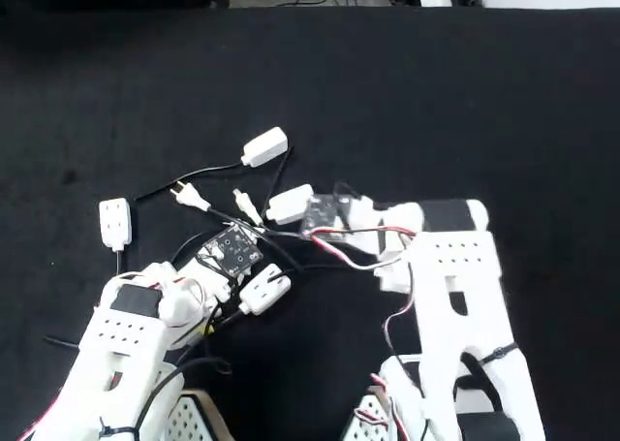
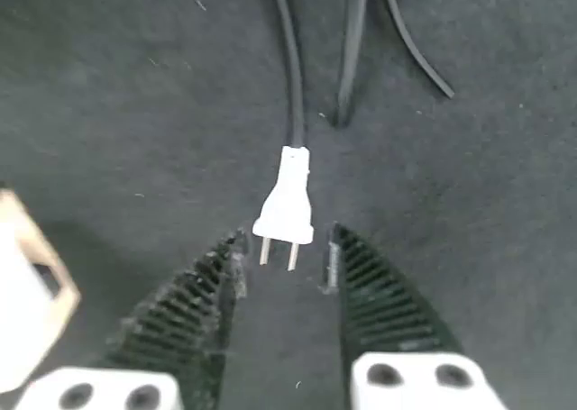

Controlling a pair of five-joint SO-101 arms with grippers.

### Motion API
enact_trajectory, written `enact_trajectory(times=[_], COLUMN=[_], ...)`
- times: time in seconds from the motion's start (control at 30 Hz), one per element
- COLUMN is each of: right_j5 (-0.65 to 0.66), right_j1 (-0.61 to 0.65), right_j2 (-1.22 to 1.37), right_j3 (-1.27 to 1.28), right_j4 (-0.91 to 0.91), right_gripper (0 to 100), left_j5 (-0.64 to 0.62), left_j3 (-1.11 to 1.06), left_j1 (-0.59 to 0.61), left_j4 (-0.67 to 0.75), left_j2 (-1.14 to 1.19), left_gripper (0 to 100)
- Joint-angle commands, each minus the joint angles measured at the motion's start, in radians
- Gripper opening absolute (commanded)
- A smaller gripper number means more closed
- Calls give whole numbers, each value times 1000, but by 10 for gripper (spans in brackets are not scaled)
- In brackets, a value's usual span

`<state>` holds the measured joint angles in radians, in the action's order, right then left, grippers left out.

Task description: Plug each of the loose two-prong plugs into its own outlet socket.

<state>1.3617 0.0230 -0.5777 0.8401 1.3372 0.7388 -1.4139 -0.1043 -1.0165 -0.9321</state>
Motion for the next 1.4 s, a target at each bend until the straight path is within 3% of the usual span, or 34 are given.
enact_trajectory(times=[0.0, 0.57, 0.73, 1.07, 1.23, 1.37], right_j5=[120, 86, 86, 91, 87, 25], right_j1=[-72, -95, -132, -133, -132, -129], right_j2=[41, 599, 638, 641, 641, 633], right_j3=[54, -211, -220, -216, -216, -226], right_j4=[-133, -196, -192, -6, 18, 2], right_gripper=[142, 138, 138, 132, 8, 11], left_j5=[-6, -6, -6, -6, -6, -6], left_j3=[-16, -21, -21, -21, -21, -21], left_j1=[-4, -4, -4, -4, -4, -4], left_j4=[11, 14, 14, 14, 12, 12], left_j2=[-5, -5, -5, -5, -5, -5], left_gripper=[224, 224, 224, 224, 224, 224])
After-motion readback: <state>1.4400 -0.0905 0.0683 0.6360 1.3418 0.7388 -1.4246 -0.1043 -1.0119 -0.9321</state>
